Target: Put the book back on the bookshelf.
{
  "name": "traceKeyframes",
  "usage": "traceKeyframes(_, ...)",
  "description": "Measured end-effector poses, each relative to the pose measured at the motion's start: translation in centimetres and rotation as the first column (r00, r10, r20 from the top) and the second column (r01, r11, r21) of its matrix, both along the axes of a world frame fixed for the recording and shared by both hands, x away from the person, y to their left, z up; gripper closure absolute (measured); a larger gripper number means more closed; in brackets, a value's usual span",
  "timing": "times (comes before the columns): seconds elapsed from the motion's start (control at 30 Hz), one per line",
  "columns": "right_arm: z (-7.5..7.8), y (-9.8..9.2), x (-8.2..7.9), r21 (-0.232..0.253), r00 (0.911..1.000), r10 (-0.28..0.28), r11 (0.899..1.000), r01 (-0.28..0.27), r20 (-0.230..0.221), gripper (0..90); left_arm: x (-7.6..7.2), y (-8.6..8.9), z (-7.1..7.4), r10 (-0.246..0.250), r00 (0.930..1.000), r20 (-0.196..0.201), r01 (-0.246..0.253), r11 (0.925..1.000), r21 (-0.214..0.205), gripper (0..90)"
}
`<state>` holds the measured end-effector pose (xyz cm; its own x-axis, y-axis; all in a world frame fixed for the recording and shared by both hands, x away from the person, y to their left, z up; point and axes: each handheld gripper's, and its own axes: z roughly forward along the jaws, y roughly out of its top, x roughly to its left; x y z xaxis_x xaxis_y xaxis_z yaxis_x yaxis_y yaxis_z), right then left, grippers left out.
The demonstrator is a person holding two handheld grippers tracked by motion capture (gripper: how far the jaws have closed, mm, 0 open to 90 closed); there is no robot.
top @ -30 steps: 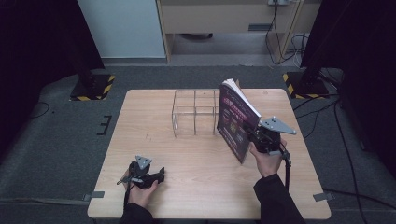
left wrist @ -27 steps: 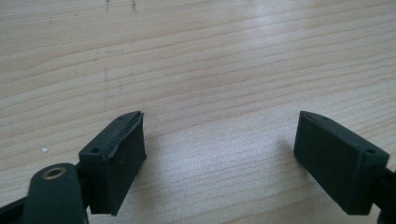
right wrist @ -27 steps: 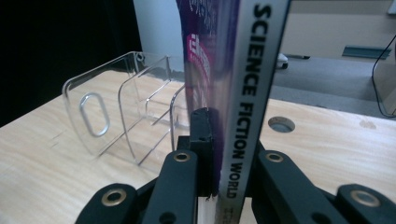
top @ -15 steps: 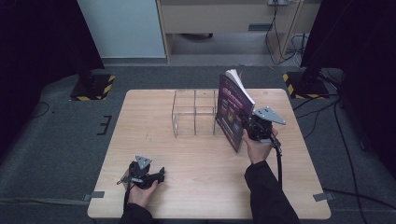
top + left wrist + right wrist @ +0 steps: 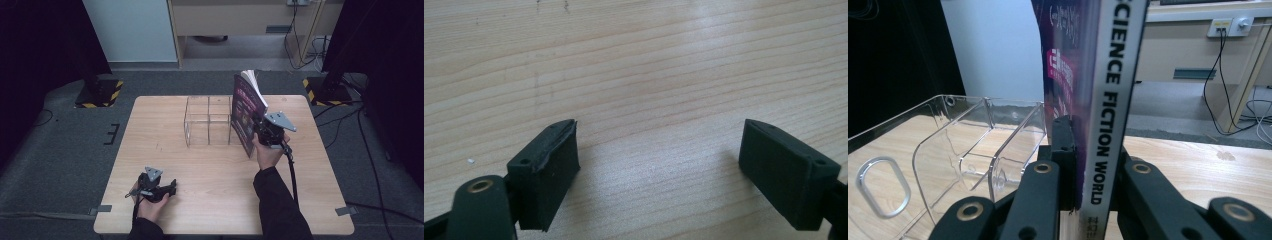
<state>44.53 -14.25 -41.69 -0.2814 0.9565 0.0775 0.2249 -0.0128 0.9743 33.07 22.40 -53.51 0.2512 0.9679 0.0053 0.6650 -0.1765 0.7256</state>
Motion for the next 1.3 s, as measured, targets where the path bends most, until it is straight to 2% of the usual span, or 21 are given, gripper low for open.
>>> traceKeyframes(0.5, -0.4, 0.5, 0.1, 0.029, 0.9974, -0.066, 0.997, 0.065, 0.028, 82.8, 0.0, 0.0, 0.0, -0.001, 1.0, 0.0, 0.001, 1.0, 0.0, 15.2)
traceKeyframes(0.6, -0.5, 0.9, 0.1, 0.008, 0.9963, -0.077, 0.997, 0.076, 0.038, 82.7, 0.0, 0.0, 0.0, -0.001, 1.0, 0.0, 0.001, 1.0, 0.0, 15.2)
traceKeyframes(0.87, -0.5, 1.5, -0.1, -0.04, 0.9974, -0.062, 0.997, 0.063, 0.038, 81.6, 0.0, 0.0, 0.0, 0.0, 1.0, 0.0, 0.0, 1.0, 0.0, 15.1)
traceKeyframes(0.97, -0.5, 1.5, -0.1, -0.042, 0.9978, -0.057, 0.997, 0.059, 0.032, 81.0, 0.0, 0.0, 0.0, 0.0, 1.0, 0.0, 0.0, 1.0, 0.001, 15.1)
traceKeyframes(1.13, 0.2, 1.2, -0.3, -0.038, 0.998, -0.043, 0.998, 0.045, 0.046, 74.4, 0.0, 0.0, 0.0, -0.001, 1.0, 0.0, 0.001, 1.0, 0.001, 15.0)
traceKeyframes(1.3, 0.2, 0.9, -0.3, -0.047, 0.9984, -0.041, 0.998, 0.043, 0.038, 69.2, 0.0, 0.0, 0.0, 0.0, 1.0, 0.0, 0.0, 1.0, 0.002, 15.0)
